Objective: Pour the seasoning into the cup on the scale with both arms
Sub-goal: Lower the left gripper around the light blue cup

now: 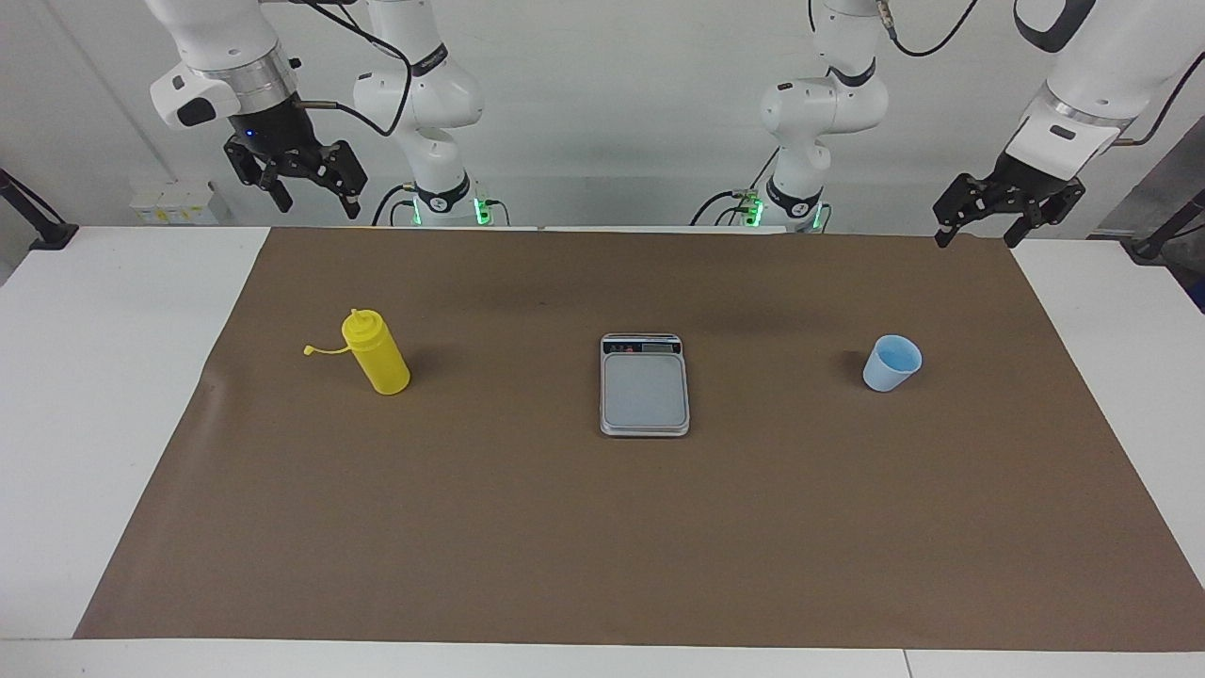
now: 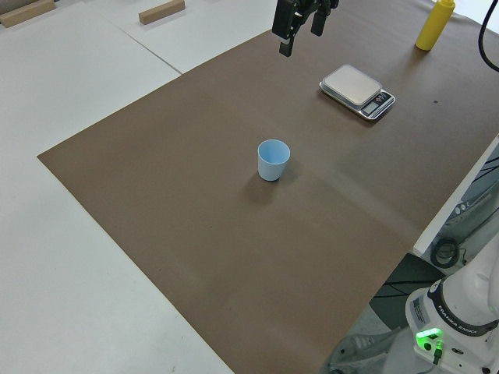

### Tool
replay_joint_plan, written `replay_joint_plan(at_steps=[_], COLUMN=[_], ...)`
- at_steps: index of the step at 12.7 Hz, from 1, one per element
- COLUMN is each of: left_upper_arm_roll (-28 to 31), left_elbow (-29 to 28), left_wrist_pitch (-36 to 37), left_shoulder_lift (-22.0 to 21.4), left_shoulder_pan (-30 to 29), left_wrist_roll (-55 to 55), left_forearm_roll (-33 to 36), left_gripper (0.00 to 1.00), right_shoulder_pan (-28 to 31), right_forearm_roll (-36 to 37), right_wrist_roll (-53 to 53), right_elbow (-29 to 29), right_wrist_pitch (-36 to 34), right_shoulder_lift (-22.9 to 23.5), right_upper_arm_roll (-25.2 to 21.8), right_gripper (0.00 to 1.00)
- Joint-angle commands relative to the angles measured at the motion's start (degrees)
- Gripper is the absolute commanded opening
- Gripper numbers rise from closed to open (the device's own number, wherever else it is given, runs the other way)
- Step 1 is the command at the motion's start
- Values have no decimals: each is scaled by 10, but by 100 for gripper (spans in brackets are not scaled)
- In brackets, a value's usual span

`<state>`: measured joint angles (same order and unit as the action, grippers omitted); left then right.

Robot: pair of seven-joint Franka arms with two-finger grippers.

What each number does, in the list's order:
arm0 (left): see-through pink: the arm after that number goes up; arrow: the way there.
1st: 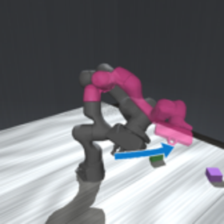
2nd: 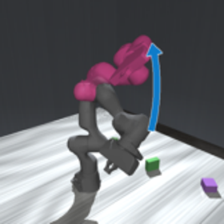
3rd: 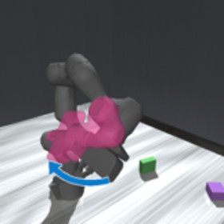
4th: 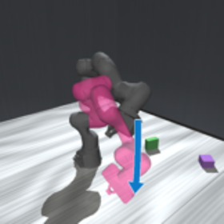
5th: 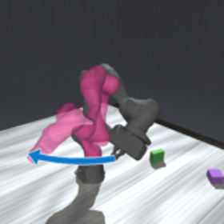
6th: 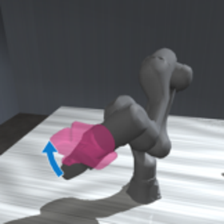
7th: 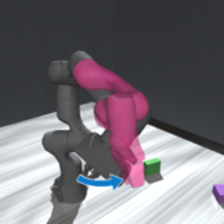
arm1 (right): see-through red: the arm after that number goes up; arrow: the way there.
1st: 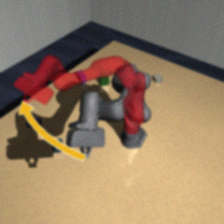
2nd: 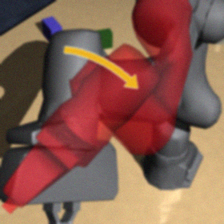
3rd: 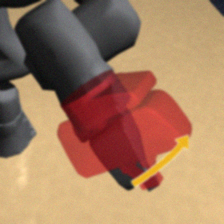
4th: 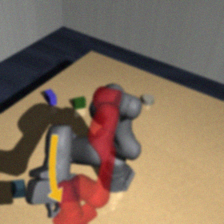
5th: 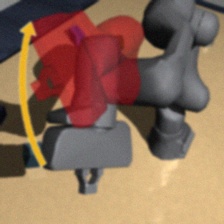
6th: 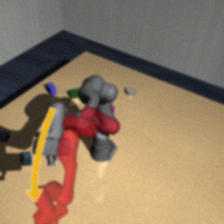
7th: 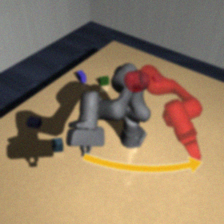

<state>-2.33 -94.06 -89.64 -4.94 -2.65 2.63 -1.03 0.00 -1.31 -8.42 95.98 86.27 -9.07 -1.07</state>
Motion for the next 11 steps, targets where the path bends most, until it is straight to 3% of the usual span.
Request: replay_joint_plan(at_steps=[1,4,11], left_upper_arm_roll=[-1,-2,-2], left_elbow=[-116,-190,-287], left_wrist_pitch=[-107,-177,-285], left_shoulder_lift=[-58,-83,-67], left_shoulder_pan=[1,6,15], left_wrist_roll=[5,6,4], left_forearm_roll=[10,10,10], left_gripper=[100,100,100], right_shoulder_pan=[10,11,11], right_forearm_roll=[-10,-10,-4], right_wrist_roll=[7,6,5], right_elbow=[23,25,30], right_wrist_pitch=[6,7,37], right_shoulder_lift=[-16,-16,-7], right_upper_arm_roll=[2,2,1], right_gripper=[100,100,100])
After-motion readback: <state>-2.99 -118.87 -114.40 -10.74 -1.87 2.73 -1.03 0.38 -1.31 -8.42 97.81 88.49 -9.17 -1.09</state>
